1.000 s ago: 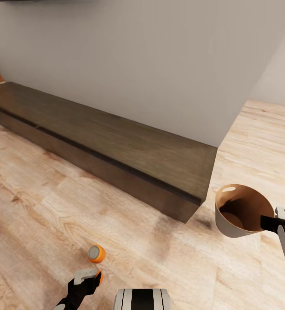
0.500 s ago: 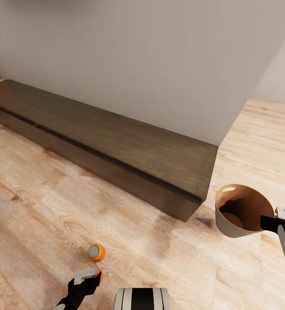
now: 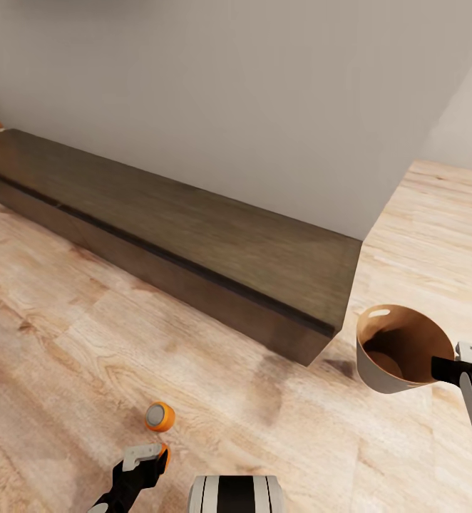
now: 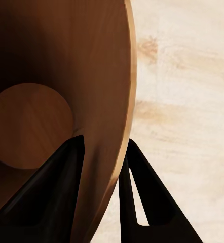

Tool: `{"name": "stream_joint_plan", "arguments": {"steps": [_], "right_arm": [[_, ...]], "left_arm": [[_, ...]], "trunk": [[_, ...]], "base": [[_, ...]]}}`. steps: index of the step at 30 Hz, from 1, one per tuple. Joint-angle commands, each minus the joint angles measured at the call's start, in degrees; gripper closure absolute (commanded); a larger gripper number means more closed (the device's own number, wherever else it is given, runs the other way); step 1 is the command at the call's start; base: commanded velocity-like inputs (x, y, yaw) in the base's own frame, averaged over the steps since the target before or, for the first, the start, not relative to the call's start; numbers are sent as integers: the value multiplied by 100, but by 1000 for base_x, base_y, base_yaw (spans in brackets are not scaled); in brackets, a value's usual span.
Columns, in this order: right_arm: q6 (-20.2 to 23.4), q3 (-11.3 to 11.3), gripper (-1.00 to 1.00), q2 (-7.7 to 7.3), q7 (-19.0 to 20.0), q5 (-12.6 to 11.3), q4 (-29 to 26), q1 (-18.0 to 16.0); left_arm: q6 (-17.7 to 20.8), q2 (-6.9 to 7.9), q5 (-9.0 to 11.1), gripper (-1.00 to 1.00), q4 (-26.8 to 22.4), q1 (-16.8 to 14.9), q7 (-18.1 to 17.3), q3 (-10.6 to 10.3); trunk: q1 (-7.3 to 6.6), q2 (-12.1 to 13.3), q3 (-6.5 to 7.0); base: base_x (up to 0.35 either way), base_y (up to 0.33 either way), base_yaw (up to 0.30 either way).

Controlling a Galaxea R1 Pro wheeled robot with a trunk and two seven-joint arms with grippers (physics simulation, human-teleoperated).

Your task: Put the three can of soda from the living room inside the tash can in the kitchen.

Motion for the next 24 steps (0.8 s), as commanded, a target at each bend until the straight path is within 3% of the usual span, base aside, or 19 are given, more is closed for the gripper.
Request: {"name": "stream_joint_plan", "arguments": {"steps": [1,6,7,24], "right_arm": [[0,-1,100,1,10,15,-3,-3],[0,-1,100,0,10,15,-3,-3],[0,-1,100,0,10,15,-3,-3],[0,-1,100,0,10,15,-3,-3]], "left_arm": [[0,0,0,-100,0,0,0,0],[0,0,-2,-100,0,0,0,0],[0,0,-1,100,0,0,0,0],[0,0,-2,100,0,0,0,-14]], "trunk": [[-1,0,-3],[-1,0,-9],[-1,0,-9],[-1,0,-10]], "base": [[0,0,0],[0,0,0],[0,0,0],[0,0,0]]}}
